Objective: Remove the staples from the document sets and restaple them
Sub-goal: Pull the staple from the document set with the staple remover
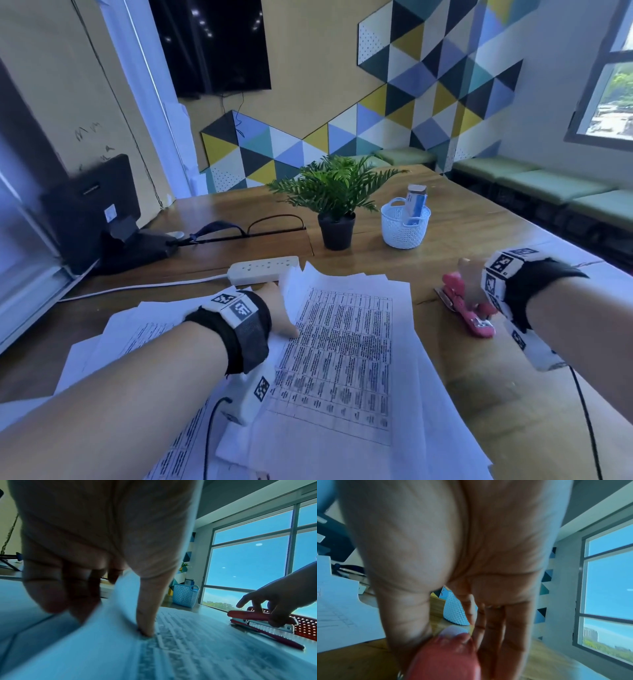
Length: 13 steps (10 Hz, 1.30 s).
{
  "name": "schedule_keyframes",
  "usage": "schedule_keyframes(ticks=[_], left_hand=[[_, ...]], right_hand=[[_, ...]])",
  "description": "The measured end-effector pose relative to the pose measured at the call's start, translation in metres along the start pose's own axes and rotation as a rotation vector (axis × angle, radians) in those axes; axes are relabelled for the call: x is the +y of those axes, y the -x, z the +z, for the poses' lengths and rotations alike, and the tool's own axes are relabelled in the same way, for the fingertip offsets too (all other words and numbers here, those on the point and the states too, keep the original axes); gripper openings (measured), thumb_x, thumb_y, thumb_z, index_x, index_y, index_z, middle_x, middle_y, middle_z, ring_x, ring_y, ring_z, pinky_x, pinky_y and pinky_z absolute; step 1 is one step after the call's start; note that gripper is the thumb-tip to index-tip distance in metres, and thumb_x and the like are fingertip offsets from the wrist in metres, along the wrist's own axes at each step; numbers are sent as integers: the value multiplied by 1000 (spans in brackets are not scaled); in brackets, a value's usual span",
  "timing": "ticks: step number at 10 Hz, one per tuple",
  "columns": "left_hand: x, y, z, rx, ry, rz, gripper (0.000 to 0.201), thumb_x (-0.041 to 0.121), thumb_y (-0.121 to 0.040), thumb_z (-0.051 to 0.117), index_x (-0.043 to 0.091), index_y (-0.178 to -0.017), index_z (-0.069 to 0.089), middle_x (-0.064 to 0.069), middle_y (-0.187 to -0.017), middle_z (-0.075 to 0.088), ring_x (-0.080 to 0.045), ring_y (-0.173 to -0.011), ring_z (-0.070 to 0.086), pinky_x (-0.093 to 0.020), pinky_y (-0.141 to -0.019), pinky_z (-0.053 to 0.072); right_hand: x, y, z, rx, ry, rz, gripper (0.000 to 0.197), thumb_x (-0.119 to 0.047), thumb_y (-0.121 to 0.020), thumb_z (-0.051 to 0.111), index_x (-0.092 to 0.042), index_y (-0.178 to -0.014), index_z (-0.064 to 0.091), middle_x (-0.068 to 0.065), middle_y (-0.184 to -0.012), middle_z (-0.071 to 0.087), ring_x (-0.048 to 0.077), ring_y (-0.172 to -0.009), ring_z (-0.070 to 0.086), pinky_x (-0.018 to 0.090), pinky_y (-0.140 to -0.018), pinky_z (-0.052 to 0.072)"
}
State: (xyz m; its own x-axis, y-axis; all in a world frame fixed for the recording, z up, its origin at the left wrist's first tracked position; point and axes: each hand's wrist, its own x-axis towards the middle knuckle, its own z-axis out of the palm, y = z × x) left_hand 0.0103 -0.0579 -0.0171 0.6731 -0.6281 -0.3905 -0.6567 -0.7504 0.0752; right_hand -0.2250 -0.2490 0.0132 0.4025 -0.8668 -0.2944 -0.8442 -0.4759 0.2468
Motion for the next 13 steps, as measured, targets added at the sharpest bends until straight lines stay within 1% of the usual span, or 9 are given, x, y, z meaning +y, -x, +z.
schedule_keyframes(ticks=[2,5,6,7,8,9,11,12,13], left_hand=[[3,14,-8,92,297,60,101,25,-68,77,-1,-146,19,-19,-129,54,-37,-115,58,-38,-83,51],[25,86,18,-108,408,117,122,9,-83,69,24,-145,-35,-19,-109,61,-35,-91,67,-49,-81,58],[27,94,23,-93,217,171,126,14,-81,73,22,-145,-36,-13,-87,62,-24,-62,65,-36,-58,58],[23,94,16,127,-190,231,124,35,-76,76,17,-151,-20,-15,-139,39,-27,-102,60,-34,-69,50],[27,81,4,199,-419,399,93,45,-87,61,25,-155,1,-8,-161,-4,-32,-143,22,-47,-105,41],[40,69,8,-23,-527,588,70,53,-97,42,33,-155,7,0,-164,-6,-23,-151,3,-45,-121,19],[55,59,23,-116,-554,654,80,63,-91,44,32,-155,7,-2,-144,32,-24,-127,43,-37,-100,42],[60,59,27,-94,-525,725,71,57,-90,54,29,-150,28,-4,-132,43,-23,-122,45,-32,-94,42],[60,57,26,-94,-420,735,67,53,-84,64,29,-141,39,0,-154,24,-20,-140,29,-39,-110,36]], right_hand=[[1,24,-2,84,-92,-76,39,-31,-93,52,-7,-124,60,8,-122,64,15,-85,51,16,-54,35],[1,85,-5,145,-504,-169,40,-36,-94,50,-7,-119,38,5,-95,58,20,-76,55,28,-66,45],[-11,90,23,37,-420,-214,42,-37,-94,49,-6,-120,39,7,-95,60,19,-74,52,25,-60,43],[-23,89,44,44,-307,-244,39,-33,-95,49,-5,-120,39,8,-92,59,21,-73,52,26,-60,40],[-32,85,50,79,-317,-272,43,-27,-92,54,-4,-125,39,13,-102,62,21,-76,49,28,-66,41],[-38,81,49,100,-231,-264,37,-26,-93,49,-4,-121,39,8,-81,57,16,-58,43,24,-52,35],[-39,75,40,94,-51,-251,20,-22,-98,40,-7,-108,33,-3,-60,36,9,-48,33,20,-42,24],[-43,69,39,59,-68,-279,35,-18,-97,41,-7,-128,30,1,-63,44,13,-51,41,23,-44,32],[-49,67,34,-7,-30,-302,48,-14,-96,41,-13,-140,21,4,-70,50,15,-55,44,25,-46,35]])
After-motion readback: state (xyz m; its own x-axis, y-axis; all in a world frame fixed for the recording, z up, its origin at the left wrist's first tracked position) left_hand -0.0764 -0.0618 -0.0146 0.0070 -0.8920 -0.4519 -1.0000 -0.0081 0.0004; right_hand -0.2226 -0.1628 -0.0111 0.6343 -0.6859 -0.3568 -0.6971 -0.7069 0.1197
